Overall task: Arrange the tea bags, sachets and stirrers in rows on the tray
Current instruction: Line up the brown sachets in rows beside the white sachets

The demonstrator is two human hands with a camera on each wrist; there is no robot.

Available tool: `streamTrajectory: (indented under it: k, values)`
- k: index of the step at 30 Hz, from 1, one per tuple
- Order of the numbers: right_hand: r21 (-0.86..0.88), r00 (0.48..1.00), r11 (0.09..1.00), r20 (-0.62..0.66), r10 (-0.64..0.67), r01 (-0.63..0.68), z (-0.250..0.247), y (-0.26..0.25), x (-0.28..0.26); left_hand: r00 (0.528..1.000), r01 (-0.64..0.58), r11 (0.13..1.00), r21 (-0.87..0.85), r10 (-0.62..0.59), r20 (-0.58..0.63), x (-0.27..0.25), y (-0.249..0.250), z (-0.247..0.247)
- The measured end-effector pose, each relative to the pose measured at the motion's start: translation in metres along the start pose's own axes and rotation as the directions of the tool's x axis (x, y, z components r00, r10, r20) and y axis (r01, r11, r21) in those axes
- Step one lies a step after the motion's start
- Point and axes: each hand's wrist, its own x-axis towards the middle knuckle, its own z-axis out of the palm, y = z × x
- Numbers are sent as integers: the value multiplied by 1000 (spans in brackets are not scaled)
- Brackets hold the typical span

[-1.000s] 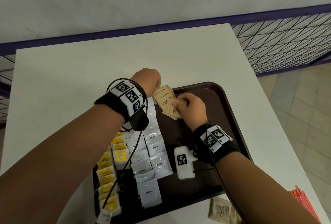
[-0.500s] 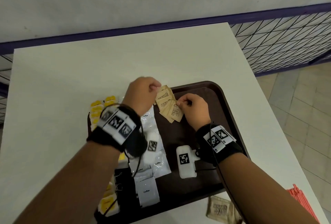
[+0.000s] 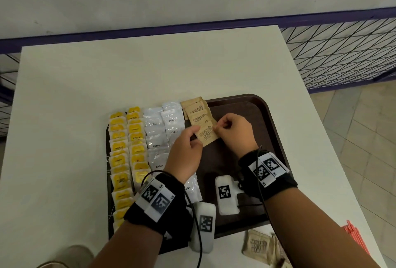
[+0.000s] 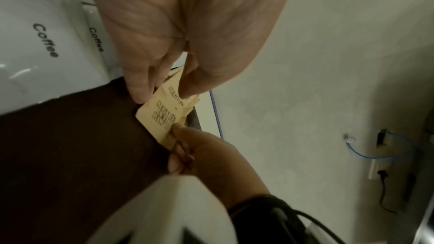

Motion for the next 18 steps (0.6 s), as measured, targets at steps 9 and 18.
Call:
streamTrajectory:
  k: [9,18]
  values:
    - [-98,989,985,60,-135,140,-2,-3,6,1000,-11,1000,-18,11,-6,-2,2,0]
    - [-81,982,988,149,-116,129,-3,-1,4,1000,-5,994,-113,4,-11,-6,0,3]
